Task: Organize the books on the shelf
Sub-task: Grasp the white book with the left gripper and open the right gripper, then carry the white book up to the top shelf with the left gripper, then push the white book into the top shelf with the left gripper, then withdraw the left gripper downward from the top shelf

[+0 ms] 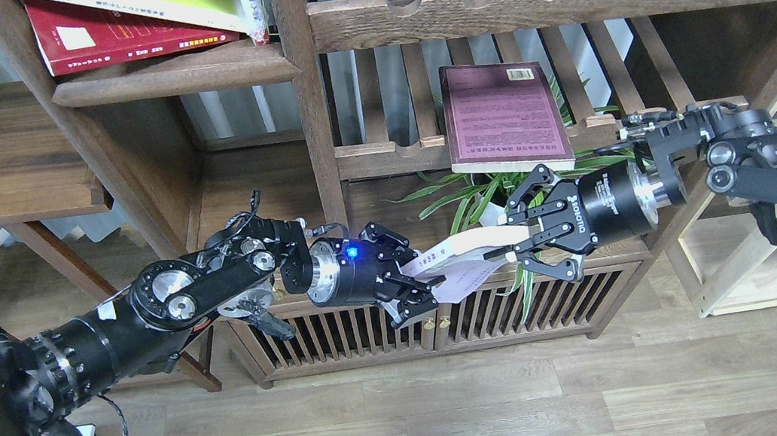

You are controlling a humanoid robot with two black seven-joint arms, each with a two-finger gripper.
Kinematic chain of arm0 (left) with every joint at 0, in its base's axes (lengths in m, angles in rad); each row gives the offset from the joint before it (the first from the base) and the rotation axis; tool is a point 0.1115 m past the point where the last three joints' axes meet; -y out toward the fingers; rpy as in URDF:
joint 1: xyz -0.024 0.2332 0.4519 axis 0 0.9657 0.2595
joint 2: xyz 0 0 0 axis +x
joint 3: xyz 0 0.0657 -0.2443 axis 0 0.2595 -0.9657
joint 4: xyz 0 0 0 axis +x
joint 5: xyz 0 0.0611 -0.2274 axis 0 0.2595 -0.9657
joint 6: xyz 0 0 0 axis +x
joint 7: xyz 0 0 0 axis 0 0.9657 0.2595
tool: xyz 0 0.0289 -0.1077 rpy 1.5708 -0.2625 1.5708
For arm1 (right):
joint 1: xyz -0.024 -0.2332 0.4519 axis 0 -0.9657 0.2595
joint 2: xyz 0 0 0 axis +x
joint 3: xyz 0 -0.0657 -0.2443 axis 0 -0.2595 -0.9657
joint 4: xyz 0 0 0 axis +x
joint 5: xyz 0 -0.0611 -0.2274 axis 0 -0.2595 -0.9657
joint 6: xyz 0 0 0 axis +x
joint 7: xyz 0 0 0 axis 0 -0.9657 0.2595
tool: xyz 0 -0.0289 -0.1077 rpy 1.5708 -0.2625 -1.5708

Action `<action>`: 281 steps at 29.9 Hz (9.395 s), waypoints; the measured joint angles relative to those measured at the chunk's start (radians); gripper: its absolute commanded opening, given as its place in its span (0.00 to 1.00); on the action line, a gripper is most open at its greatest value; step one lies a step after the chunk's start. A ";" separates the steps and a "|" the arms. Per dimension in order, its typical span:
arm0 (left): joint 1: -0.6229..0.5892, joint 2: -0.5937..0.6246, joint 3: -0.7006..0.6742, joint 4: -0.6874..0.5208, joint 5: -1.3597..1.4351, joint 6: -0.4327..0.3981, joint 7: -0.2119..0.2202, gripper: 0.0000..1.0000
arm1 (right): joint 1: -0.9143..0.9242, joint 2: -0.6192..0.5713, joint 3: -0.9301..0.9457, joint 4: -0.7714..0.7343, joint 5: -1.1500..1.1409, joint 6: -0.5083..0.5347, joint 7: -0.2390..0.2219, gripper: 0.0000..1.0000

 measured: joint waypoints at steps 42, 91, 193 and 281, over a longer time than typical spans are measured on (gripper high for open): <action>0.019 0.410 -0.216 -0.410 -0.128 -0.022 0.070 0.00 | -0.201 -0.295 0.006 -0.458 0.237 0.037 0.000 1.00; -0.074 1.151 -0.508 -0.634 -0.672 -0.017 0.136 0.00 | -0.353 -0.314 0.006 -0.502 0.255 -0.016 0.000 1.00; -0.021 0.079 -0.585 -0.056 -0.020 0.955 -0.086 0.75 | -0.354 -0.314 0.046 -0.500 0.264 -0.020 0.000 1.00; 0.813 0.766 -0.506 -0.798 0.001 0.507 0.110 0.79 | -0.351 -0.138 0.060 -0.354 0.191 -0.486 0.000 0.97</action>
